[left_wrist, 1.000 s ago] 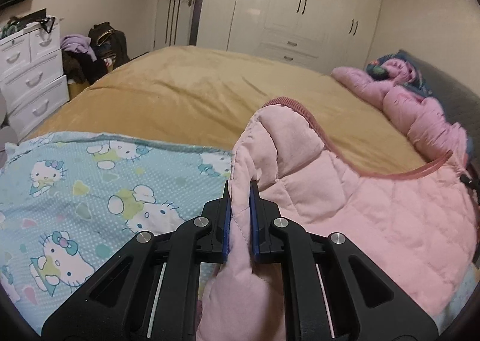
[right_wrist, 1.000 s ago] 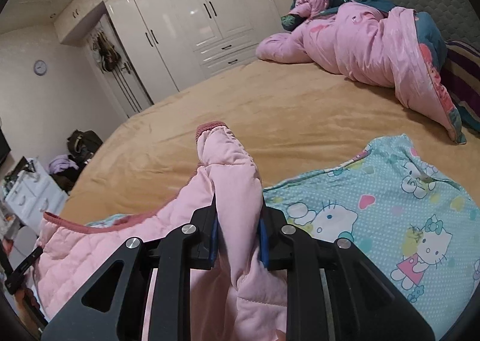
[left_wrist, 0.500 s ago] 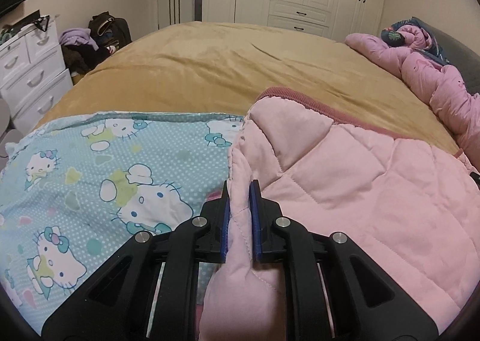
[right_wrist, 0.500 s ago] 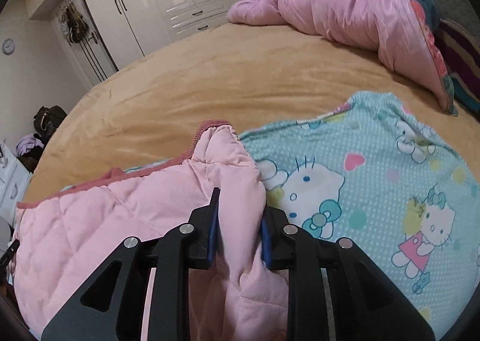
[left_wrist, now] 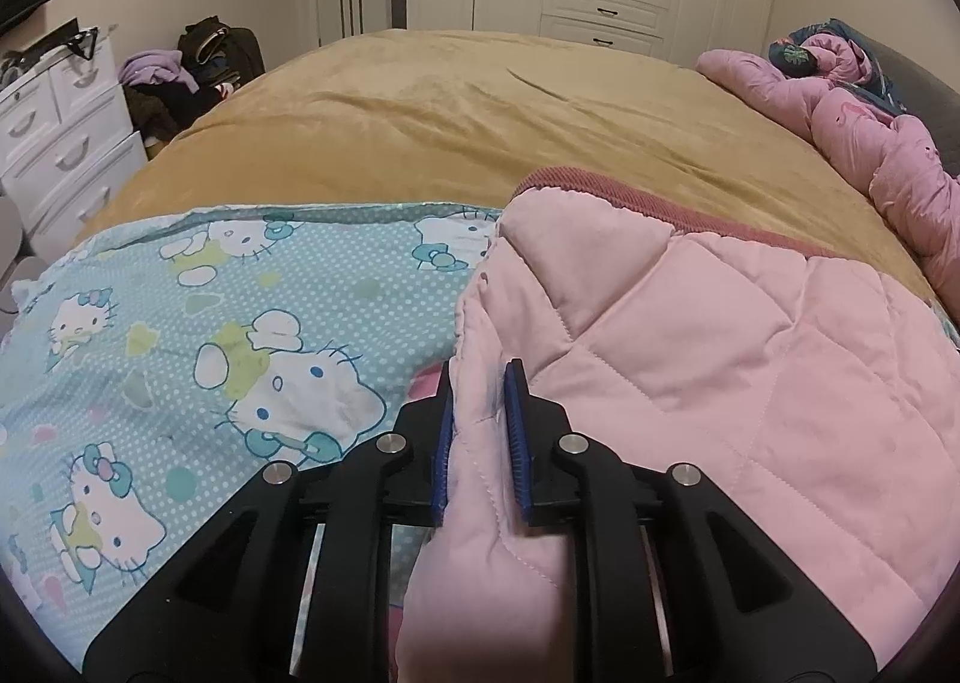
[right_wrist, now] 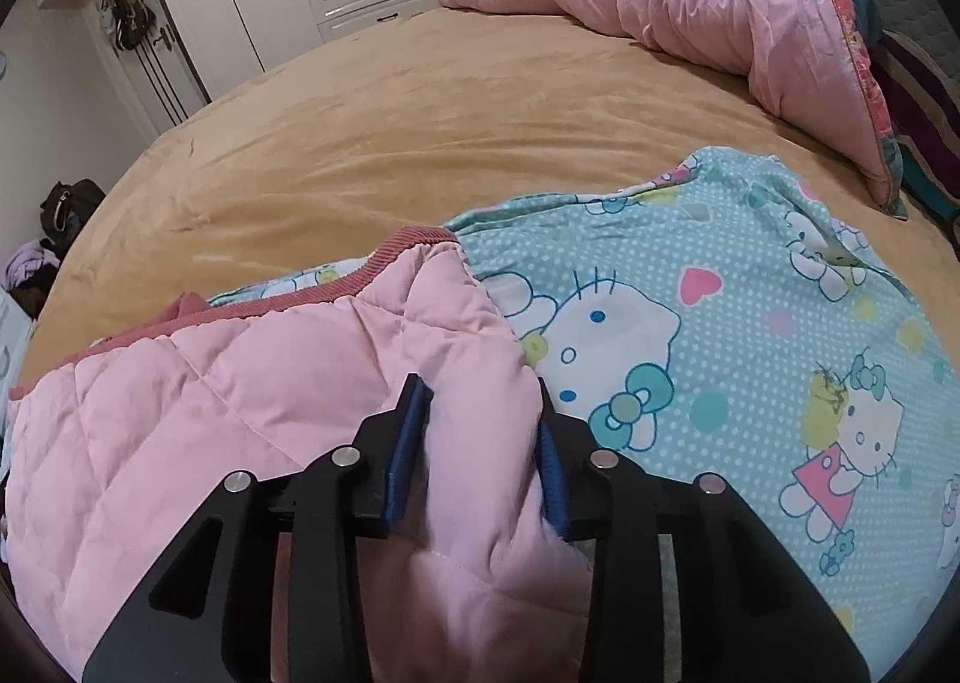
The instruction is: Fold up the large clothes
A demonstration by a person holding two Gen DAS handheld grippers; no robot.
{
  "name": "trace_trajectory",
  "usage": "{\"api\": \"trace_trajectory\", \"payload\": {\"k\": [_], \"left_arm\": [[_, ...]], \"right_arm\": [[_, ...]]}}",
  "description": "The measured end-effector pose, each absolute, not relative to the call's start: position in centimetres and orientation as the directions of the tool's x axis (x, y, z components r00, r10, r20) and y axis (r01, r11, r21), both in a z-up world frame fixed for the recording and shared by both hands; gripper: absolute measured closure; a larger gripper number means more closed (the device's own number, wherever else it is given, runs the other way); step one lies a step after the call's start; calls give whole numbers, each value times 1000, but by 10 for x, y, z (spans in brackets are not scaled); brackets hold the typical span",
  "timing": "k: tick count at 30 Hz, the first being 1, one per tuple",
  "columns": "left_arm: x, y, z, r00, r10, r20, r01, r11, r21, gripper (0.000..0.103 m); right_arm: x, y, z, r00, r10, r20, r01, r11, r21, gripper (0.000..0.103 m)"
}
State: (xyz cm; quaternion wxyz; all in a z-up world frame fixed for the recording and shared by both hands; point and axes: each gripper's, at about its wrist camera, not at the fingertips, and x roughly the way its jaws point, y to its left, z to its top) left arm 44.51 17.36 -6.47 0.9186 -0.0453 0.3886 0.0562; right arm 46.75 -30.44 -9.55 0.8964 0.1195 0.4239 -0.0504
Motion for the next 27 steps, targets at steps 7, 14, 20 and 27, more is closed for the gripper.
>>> {"api": "trace_trajectory", "payload": {"k": [7, 14, 20, 27], "left_arm": [[428, 176, -50, 719, 53, -693, -121, 991, -50, 80], [384, 151, -14, 786, 22, -617, -38, 999, -13, 42], [335, 98, -3, 786, -103, -610, 131, 991, 0, 29], [291, 30, -15, 749, -188, -636, 287, 956, 55, 23]], "right_arm": [[440, -310, -71, 701, 110, -705, 134, 950, 282, 26], [386, -278, -33, 761, 201, -617, -43, 964, 261, 14], [323, -223, -20, 764, 265, -588, -226, 964, 141, 14], [266, -183, -27, 740, 304, -600, -333, 941, 66, 14]]}}
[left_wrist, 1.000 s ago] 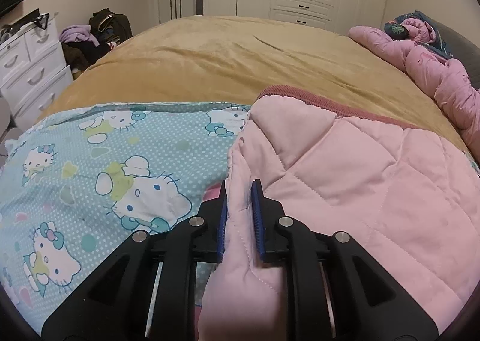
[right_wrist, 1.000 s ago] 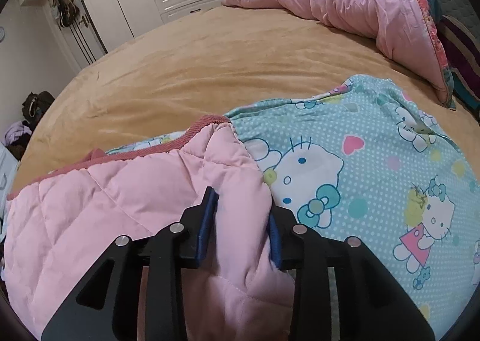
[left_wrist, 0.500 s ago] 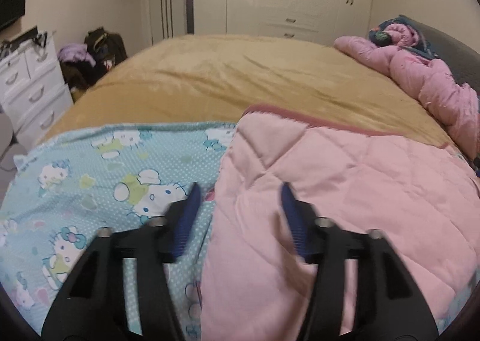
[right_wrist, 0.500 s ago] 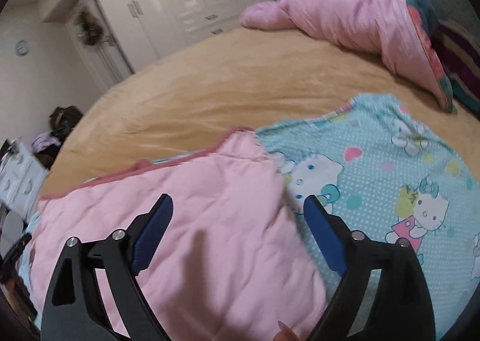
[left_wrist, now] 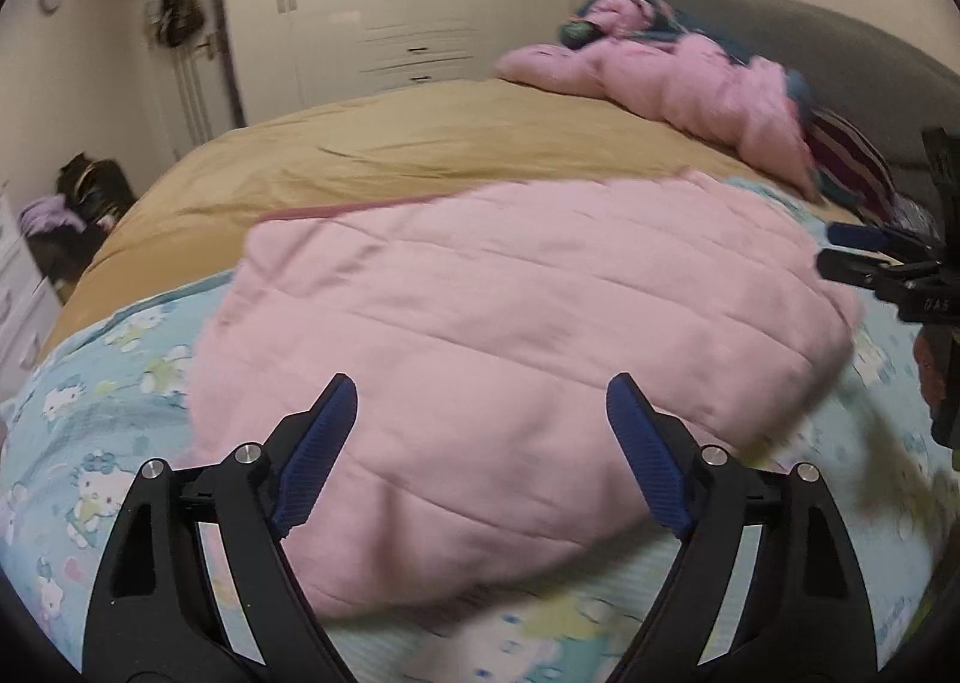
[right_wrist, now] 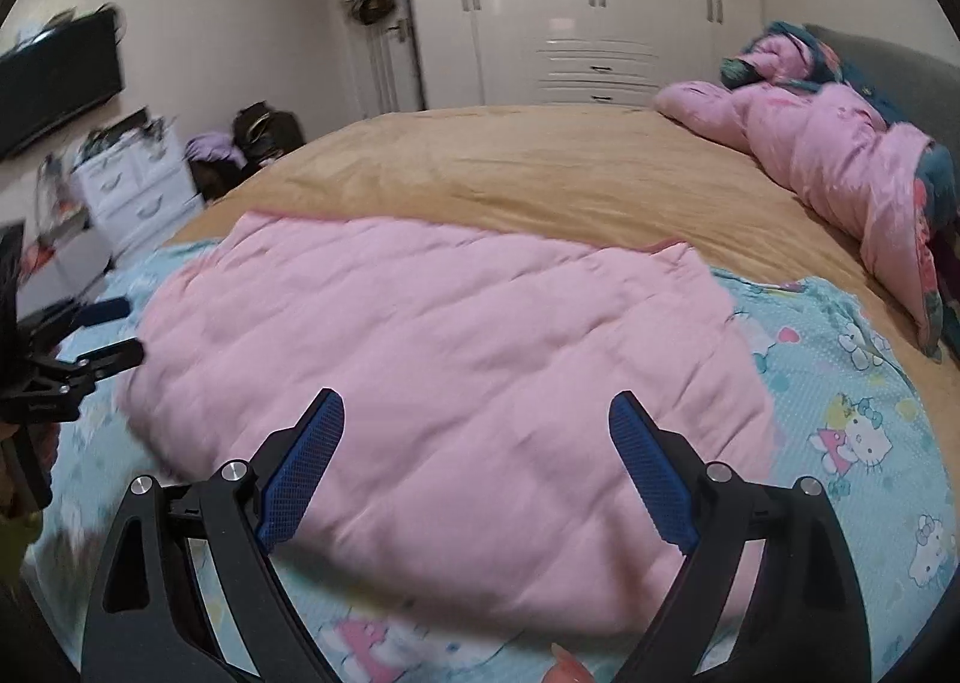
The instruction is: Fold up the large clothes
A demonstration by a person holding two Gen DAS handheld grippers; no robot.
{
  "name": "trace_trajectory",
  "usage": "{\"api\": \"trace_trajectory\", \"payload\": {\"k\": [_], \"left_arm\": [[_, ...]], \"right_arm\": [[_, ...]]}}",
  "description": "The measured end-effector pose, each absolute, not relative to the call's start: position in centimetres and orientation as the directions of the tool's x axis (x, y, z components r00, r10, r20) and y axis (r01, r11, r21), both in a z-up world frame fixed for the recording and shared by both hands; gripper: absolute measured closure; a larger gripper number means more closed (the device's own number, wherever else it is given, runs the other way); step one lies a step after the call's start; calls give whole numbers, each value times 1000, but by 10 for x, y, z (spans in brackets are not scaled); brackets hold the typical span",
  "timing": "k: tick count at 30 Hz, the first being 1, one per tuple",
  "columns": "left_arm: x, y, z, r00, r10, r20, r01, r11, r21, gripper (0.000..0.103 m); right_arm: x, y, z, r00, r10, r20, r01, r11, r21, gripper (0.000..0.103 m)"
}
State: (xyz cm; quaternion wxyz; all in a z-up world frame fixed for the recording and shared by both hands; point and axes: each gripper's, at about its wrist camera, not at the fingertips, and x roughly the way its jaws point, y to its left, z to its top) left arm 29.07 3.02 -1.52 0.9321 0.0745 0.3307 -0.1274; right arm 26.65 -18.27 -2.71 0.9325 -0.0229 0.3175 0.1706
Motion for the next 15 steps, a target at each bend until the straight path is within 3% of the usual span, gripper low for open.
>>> {"api": "trace_trajectory", "payload": {"k": [8, 12, 15], "left_arm": [[301, -6, -41, 724, -117, -680, 258, 960, 109, 19], [326, 0, -56, 691, -95, -716, 217, 973, 81, 8], [340, 8, -58, 669, -121, -733, 201, 979, 21, 8]], "right_arm": [[259, -171, -39, 723, 283, -630, -308, 948, 73, 14], [278, -167, -52, 697, 243, -674, -277, 959, 60, 14], [293, -166, -61, 683, 231, -693, -258, 964, 67, 14]]}}
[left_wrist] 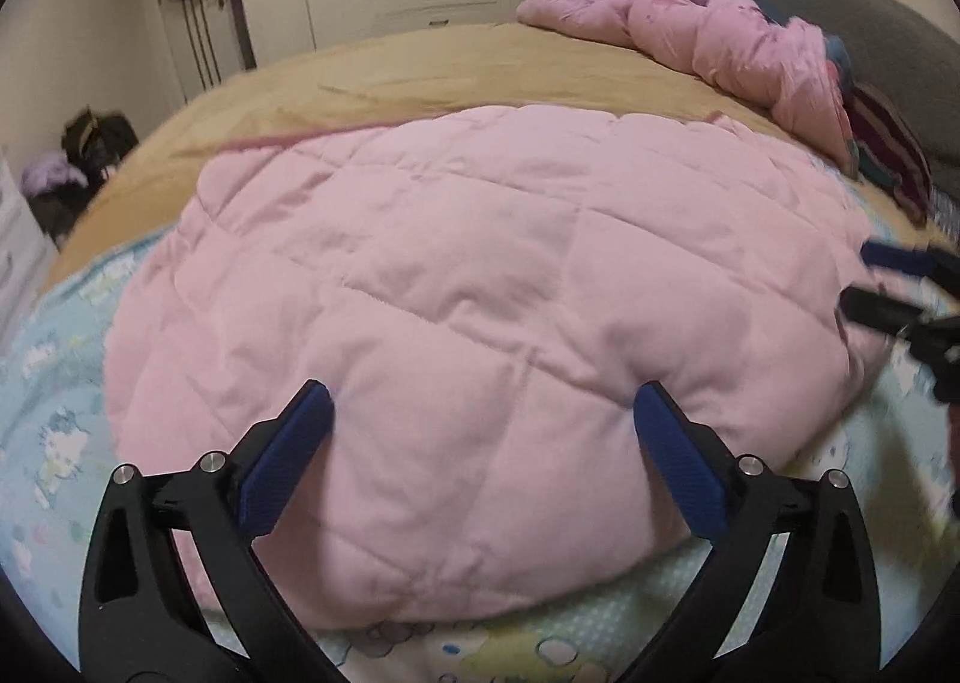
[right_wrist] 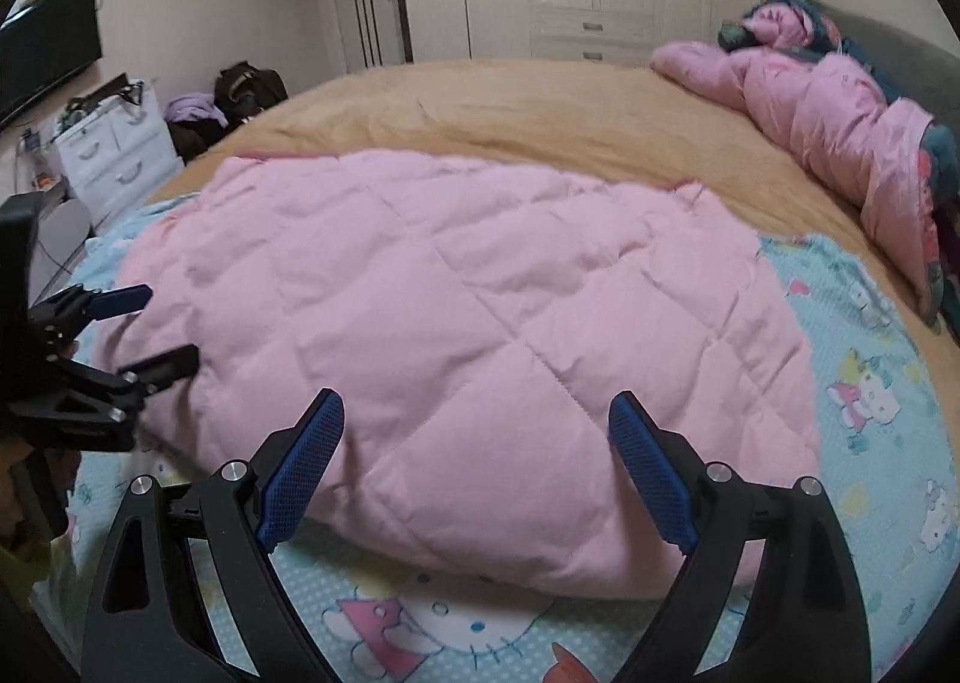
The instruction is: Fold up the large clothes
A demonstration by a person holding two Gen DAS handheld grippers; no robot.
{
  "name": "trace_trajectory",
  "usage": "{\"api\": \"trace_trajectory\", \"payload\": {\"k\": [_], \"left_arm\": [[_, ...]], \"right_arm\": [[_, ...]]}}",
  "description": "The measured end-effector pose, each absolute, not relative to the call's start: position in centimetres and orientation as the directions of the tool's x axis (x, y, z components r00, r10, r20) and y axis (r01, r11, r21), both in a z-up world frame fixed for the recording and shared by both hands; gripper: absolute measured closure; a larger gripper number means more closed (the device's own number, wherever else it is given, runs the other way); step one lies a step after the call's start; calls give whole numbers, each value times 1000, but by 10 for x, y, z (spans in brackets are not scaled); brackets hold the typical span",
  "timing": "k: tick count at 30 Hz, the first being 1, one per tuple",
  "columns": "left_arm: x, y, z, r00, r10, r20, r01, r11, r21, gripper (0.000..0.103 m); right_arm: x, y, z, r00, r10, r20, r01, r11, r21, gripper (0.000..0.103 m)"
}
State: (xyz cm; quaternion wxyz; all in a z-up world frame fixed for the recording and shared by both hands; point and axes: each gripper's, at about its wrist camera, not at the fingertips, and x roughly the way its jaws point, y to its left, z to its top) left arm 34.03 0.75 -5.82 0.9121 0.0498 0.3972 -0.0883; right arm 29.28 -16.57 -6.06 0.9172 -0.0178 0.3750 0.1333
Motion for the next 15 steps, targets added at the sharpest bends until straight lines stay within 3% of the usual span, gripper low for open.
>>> {"api": "trace_trajectory", "payload": {"k": [6, 9, 15], "left_arm": [[370, 15, -64, 630, -138, -764, 164, 986, -43, 8], [388, 15, -71, 596, -122, -793, 150, 988, -40, 8], [398, 13, -88, 577, -108, -810, 151, 988, -23, 8]], "right_arm": [[327, -158, -63, 684, 213, -698, -241, 969, 59, 11], [351, -154, -74, 629, 187, -754, -235, 971, 45, 4], [383, -150, -98, 515, 180, -838, -233, 970, 65, 4]]}}
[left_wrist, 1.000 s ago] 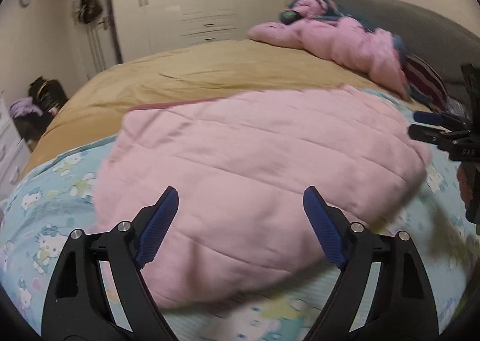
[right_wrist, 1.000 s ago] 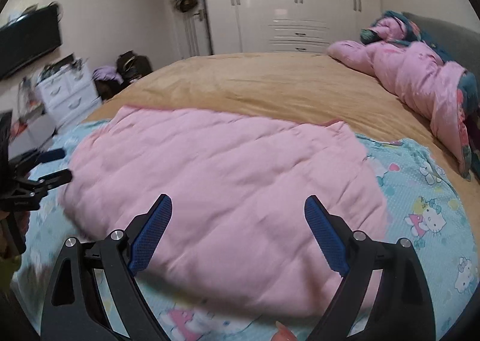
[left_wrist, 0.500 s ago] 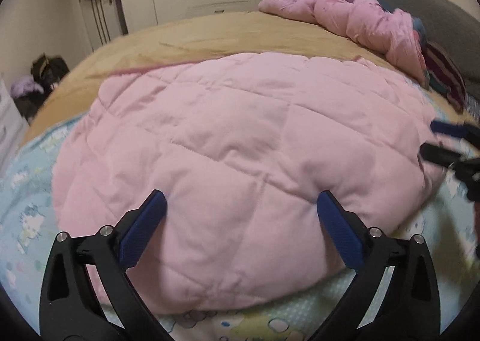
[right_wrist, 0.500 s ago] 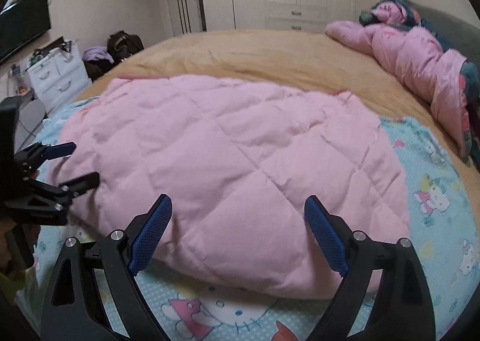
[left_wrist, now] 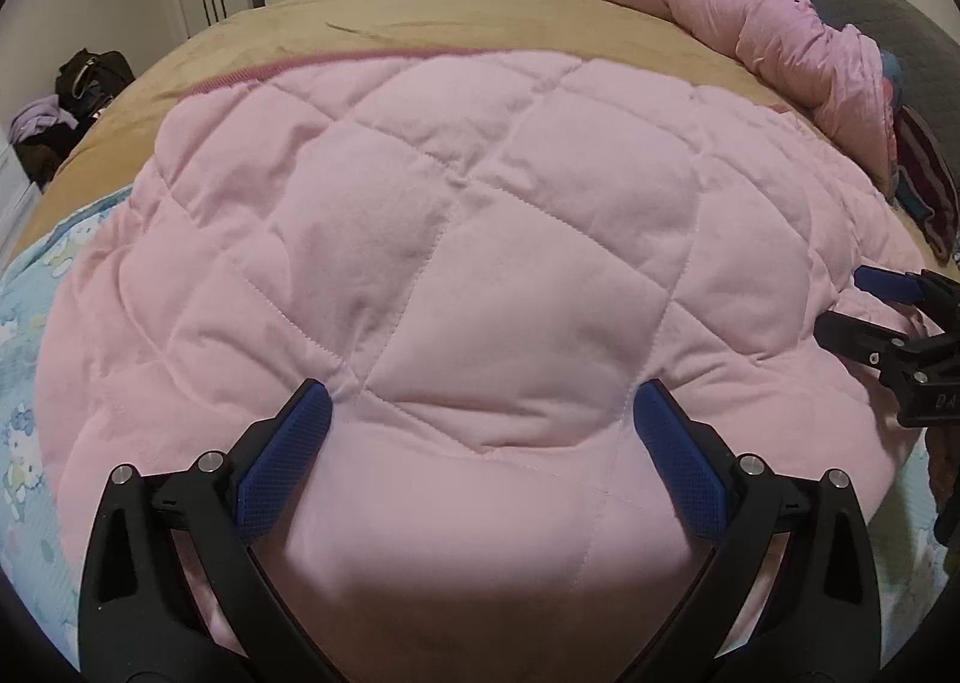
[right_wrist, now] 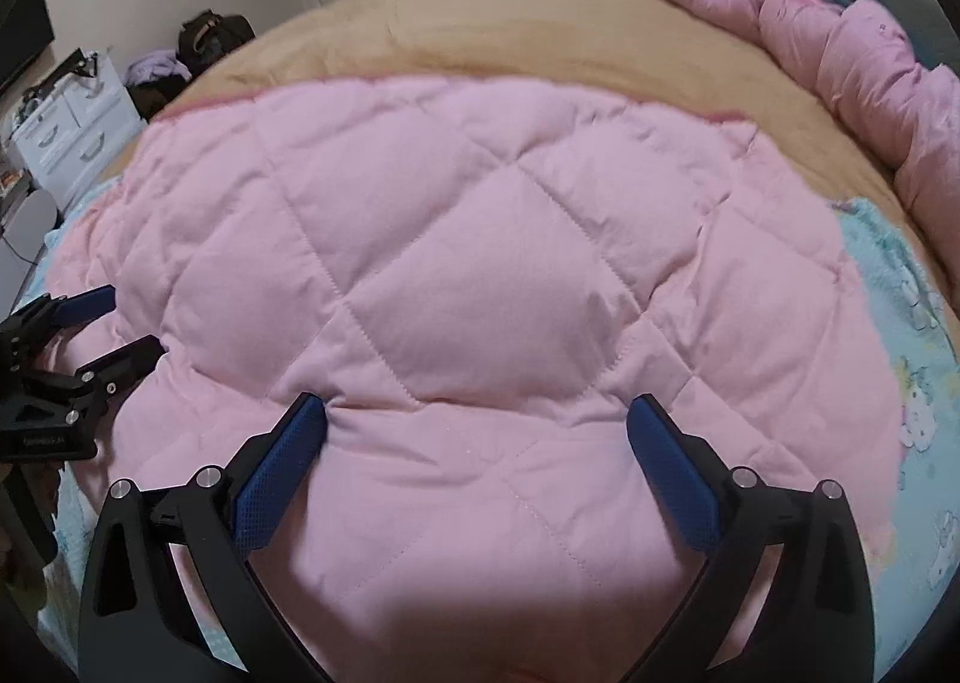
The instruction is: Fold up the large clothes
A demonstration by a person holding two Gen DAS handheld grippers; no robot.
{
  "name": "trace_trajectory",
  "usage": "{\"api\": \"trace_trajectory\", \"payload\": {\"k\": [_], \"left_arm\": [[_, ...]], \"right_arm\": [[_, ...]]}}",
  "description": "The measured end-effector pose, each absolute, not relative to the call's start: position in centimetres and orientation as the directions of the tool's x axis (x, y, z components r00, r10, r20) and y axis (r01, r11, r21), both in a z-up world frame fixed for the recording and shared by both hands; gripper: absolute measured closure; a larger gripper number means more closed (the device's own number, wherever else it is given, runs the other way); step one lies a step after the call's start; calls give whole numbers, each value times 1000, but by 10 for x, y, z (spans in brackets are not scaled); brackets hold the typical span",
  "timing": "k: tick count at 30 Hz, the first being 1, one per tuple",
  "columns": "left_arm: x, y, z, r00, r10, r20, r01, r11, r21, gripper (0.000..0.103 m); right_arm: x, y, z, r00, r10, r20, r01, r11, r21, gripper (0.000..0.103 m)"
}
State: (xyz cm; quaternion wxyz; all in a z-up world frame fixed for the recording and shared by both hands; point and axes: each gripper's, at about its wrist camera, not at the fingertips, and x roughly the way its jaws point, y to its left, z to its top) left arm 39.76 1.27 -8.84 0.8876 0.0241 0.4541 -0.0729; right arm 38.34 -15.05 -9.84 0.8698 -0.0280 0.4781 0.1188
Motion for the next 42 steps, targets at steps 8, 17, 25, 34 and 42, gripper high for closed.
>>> {"api": "trace_trajectory", "payload": {"k": [8, 17, 25, 34, 42], "left_arm": [[404, 14, -101, 558, -94, -824, 137, 990, -20, 8], [414, 13, -107, 531, -107, -840, 138, 990, -39, 8], [411, 16, -105, 537, -109, -837, 139, 989, -40, 8], [409, 18, -93, 526, -127, -841, 148, 987, -56, 8], [402, 28, -86, 532, -160, -832, 150, 984, -93, 8]], "right_arm": [[402, -138, -110, 422, 127, -897, -229, 973, 30, 4], [413, -132, -117, 412, 119, -903, -223, 974, 26, 4], [406, -130, -117, 436, 128, -891, -219, 975, 33, 4], [375, -137, -99, 482, 150, -863, -199, 978, 59, 4], [359, -156, -87, 540, 169, -825, -172, 981, 88, 4]]}}
